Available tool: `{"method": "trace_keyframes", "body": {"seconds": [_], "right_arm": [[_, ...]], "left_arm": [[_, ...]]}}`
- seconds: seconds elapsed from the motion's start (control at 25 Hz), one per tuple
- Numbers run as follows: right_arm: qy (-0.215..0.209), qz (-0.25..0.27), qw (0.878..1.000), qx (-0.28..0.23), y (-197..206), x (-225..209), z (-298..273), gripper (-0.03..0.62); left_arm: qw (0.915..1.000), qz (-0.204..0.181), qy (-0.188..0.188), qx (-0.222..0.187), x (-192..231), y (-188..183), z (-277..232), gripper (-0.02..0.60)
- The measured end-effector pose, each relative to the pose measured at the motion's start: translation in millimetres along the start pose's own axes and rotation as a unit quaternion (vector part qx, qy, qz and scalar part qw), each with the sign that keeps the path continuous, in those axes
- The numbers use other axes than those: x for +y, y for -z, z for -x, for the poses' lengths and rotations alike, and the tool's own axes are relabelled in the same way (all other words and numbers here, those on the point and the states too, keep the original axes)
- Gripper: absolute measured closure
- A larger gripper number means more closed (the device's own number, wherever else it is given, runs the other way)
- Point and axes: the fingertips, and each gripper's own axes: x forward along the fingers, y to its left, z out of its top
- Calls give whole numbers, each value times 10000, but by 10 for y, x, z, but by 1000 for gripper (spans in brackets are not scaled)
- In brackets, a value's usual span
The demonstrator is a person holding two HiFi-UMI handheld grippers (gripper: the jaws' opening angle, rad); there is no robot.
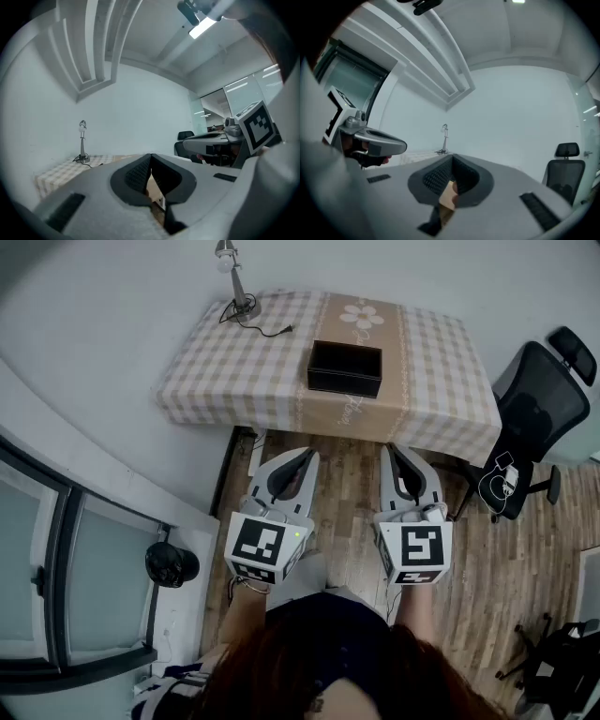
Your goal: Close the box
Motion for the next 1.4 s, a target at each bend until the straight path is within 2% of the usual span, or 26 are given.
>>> {"method": "trace_keyframes", "body": {"seconds": [0.4, 0.84, 1.4], "right_arm": [[-14, -655, 9979, 1, 39, 10, -203, 577], [121, -632, 9979, 69, 56, -8, -566, 577], [158, -827, 9964, -15, 35, -28, -685, 577]], "left_arm": [[10000, 43, 65, -18, 237, 33, -164, 554], [9994, 96, 324, -84, 521, 68, -467, 554], [9974, 158, 697, -117, 550, 98, -676, 554]]}}
